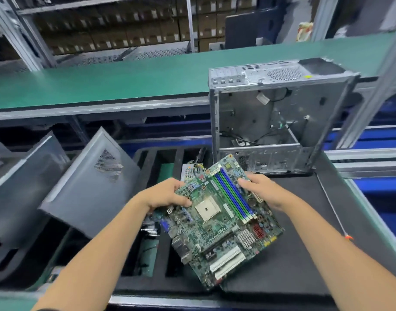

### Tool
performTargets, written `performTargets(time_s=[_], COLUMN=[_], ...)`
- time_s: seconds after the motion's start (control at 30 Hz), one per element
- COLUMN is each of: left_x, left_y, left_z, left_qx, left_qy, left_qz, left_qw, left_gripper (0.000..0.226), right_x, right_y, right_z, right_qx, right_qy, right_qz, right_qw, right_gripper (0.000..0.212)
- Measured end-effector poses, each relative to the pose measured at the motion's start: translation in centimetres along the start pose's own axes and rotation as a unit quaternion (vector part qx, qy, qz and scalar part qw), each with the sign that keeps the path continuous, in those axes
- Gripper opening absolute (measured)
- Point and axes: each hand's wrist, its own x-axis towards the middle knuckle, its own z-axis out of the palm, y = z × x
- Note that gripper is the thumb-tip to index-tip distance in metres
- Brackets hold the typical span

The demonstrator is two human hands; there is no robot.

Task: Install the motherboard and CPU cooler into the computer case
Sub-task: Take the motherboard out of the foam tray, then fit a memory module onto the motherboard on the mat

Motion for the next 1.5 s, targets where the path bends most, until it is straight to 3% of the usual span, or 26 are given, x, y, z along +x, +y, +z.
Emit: performTargets(time_s=[0.03, 0.1, 0.2, 0.3, 0.37, 0.47, 0.67, 0.8, 0.93, 1.07, 1.2, 1.3, 1.37, 1.5], left_x=[0.7, 2.2, 3.9, 5.1, 5.9, 6.7, 7.7, 7.3, 7.2, 7.7, 8.3, 8.4, 8.5, 8.1], left_y=[0.1, -0.1, 0.3, 1.0, 1.2, 1.9, 2.7, 3.1, 3.4, 4.6, 5.1, 5.2, 5.0, 4.8], left_z=[1.3, 4.1, 8.6, 12.5, 14.9, 17.8, 20.6, 21.3, 22.1, 22.3, 22.3, 21.5, 20.5, 18.2], left_qx=[-0.011, -0.079, -0.191, -0.276, -0.332, -0.372, -0.372, -0.376, -0.395, -0.418, -0.401, -0.349, -0.271, -0.051], left_qy=[0.011, 0.02, 0.005, 0.02, 0.046, 0.081, 0.142, 0.165, 0.203, 0.199, 0.192, 0.169, 0.175, 0.229], left_qz=[-0.02, -0.052, -0.064, -0.095, -0.139, -0.188, -0.21, -0.225, -0.25, -0.254, -0.259, -0.26, -0.252, -0.238], left_qw=[1.0, 0.995, 0.979, 0.956, 0.932, 0.905, 0.893, 0.884, 0.86, 0.849, 0.857, 0.884, 0.912, 0.943], left_gripper=[0.054, 0.046, 0.015, 0.014, 0.034, 0.035, 0.029, 0.029, 0.049, 0.038, 0.037, 0.036, 0.022, 0.034], right_x=[-0.1, -0.2, -0.5, -0.6, -0.5, -0.2, 0.5, 1.1, 1.8, 2.6, 2.8, 2.9, 3.0, 3.3], right_y=[0.6, 1.9, 3.3, 4.7, 5.8, 7.1, 8.8, 9.4, 9.7, 9.7, 10.5, 10.8, 10.7, 10.4], right_z=[-0.9, -2.8, -4.7, -5.8, -6.4, -7.2, -7.3, -6.4, -5.9, -6.3, -6.8, -7.1, -7.1, -7.1], right_qx=[-0.019, -0.079, -0.147, -0.264, -0.368, -0.401, -0.41, -0.415, -0.415, -0.427, -0.44, -0.442, -0.446, -0.448], right_qy=[0.01, 0.051, 0.112, 0.186, 0.217, 0.179, 0.085, 0.028, 0.026, 0.029, 0.011, 0.01, 0.007, 0.014], right_qz=[0.01, 0.026, 0.022, 0.013, 0.016, 0.024, 0.027, 0.018, -0.001, -0.012, 0.003, 0.004, 0.008, 0.007], right_qw=[1.0, 0.995, 0.982, 0.946, 0.904, 0.898, 0.908, 0.909, 0.91, 0.904, 0.898, 0.897, 0.895, 0.894], right_gripper=[0.065, 0.071, 0.064, 0.056, 0.053, 0.048, 0.042, 0.05, 0.051, 0.046, 0.042, 0.041, 0.041, 0.04])
